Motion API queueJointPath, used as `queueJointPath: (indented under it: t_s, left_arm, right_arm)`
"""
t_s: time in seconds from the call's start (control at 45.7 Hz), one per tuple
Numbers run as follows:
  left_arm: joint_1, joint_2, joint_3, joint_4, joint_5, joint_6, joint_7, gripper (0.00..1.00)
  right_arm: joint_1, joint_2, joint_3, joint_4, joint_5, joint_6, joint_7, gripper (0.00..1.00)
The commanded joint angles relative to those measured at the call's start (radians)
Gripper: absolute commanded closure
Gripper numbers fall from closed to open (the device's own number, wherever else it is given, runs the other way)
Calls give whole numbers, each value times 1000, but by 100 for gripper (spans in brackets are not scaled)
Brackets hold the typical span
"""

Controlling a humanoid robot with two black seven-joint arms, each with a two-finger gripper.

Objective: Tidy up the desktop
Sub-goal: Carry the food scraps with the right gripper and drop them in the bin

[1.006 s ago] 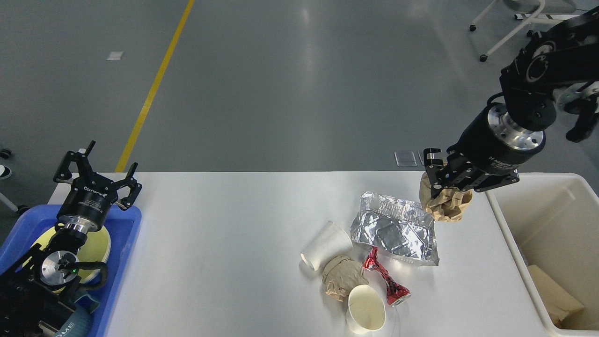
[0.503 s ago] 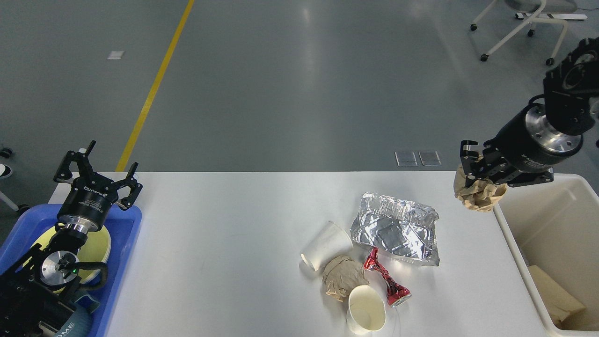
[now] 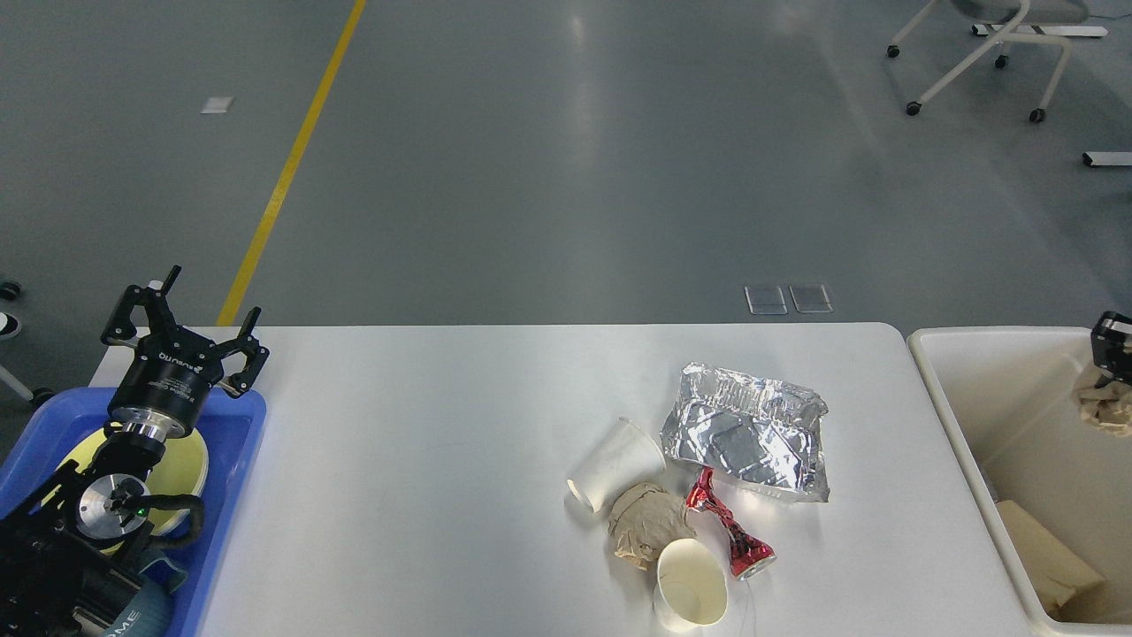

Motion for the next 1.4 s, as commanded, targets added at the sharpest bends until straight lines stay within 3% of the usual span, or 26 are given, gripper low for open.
queueJointPath:
  t_s: [0.0, 0.153, 0.35, 0.612, 0.875, 0.897, 0.94, 0.984, 1.072, 1.159, 1.378]
  left_arm:
    - [0, 0, 0, 0, 0, 0, -1, 4]
    - [0, 0, 0, 0, 0, 0, 0, 4]
    - [0, 0, 0, 0, 0, 0, 0, 4]
    - [0, 0, 0, 0, 0, 0, 0, 4]
    - [0, 0, 0, 0, 0, 0, 0, 4]
    - [0, 0, 0, 0, 0, 0, 0, 4]
    - [0, 0, 0, 0, 0, 0, 0, 4]
    - [0, 0, 0, 0, 0, 0, 0, 4]
    - [0, 0, 0, 0, 0, 0, 0, 4]
    - [0, 0, 0, 0, 0, 0, 0, 4]
    - [0, 0, 0, 0, 0, 0, 0, 4]
  right_arm:
    - [-295, 6, 173, -179, 0, -73, 1, 100]
    - [-552, 95, 308, -318, 0, -217, 1, 100]
    - [-779, 253, 330, -482, 12, -425, 1, 100]
    - [-934, 382, 359, -618, 20, -498, 3, 100]
    - [-942, 387, 361, -618, 20, -512, 1, 100]
    - [-940, 385, 361, -618, 20, -514, 1, 97]
    - [-936, 387, 361, -618, 20, -527, 3, 63]
    - [-933, 390, 362, -618, 18, -560, 3, 41]
    - [-933, 391, 361, -613, 17, -616, 3, 14]
    - [-929, 391, 361, -610, 11, -624, 3, 1]
    - [-925, 390, 361, -604, 1, -623, 3, 0]
